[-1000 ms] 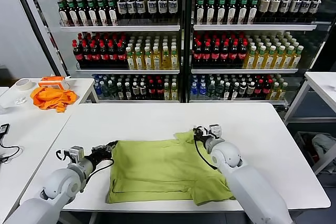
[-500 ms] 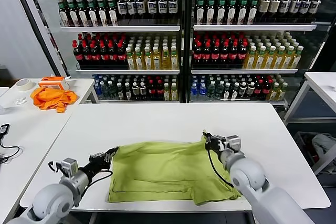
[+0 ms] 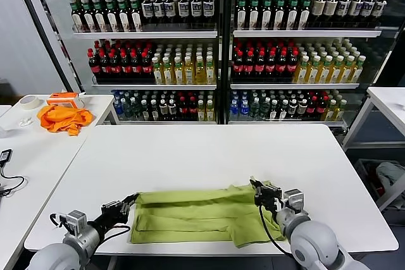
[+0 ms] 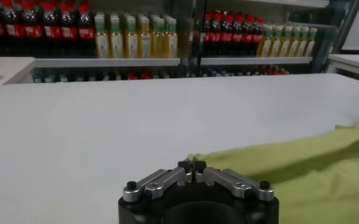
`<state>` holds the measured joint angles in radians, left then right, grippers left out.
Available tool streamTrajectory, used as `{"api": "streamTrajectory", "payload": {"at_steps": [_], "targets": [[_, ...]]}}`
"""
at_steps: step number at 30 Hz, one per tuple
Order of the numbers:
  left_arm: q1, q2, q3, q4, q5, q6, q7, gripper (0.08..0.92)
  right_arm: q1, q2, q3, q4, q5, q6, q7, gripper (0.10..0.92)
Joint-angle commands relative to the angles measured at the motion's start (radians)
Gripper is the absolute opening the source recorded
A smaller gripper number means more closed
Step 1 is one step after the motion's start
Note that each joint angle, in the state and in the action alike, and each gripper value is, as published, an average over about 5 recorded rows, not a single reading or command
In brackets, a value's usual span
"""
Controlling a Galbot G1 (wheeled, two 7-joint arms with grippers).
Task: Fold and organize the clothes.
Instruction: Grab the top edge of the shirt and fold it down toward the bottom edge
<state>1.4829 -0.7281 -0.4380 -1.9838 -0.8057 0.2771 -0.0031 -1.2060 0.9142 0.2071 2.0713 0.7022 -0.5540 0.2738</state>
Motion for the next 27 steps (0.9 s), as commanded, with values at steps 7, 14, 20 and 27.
{"api": "streamTrajectory", "payload": {"at_steps": [7, 14, 20, 27], "targets": [[0.056, -0.003, -0.010, -0.019, 0.047, 0.020, -0.009, 0.083, -0.075, -0.008, 0.021, 0.014, -0.016, -0.021, -0.011, 0.118], [0.075, -0.009, -0.037, -0.058, 0.050, 0.050, -0.035, 0.237, -0.124, -0.004, 0.059, 0.042, -0.018, -0.023, -0.012, 0.292], [0.074, -0.036, -0.049, -0.151, -0.026, 0.058, -0.164, 0.411, -0.219, 0.000, 0.150, 0.136, -0.021, -0.016, -0.032, 0.465], [0.054, -0.085, 0.056, -0.167, -0.051, 0.042, -0.382, 0.610, -0.308, 0.031, 0.217, 0.179, -0.082, 0.007, -0.051, 0.673]]}}
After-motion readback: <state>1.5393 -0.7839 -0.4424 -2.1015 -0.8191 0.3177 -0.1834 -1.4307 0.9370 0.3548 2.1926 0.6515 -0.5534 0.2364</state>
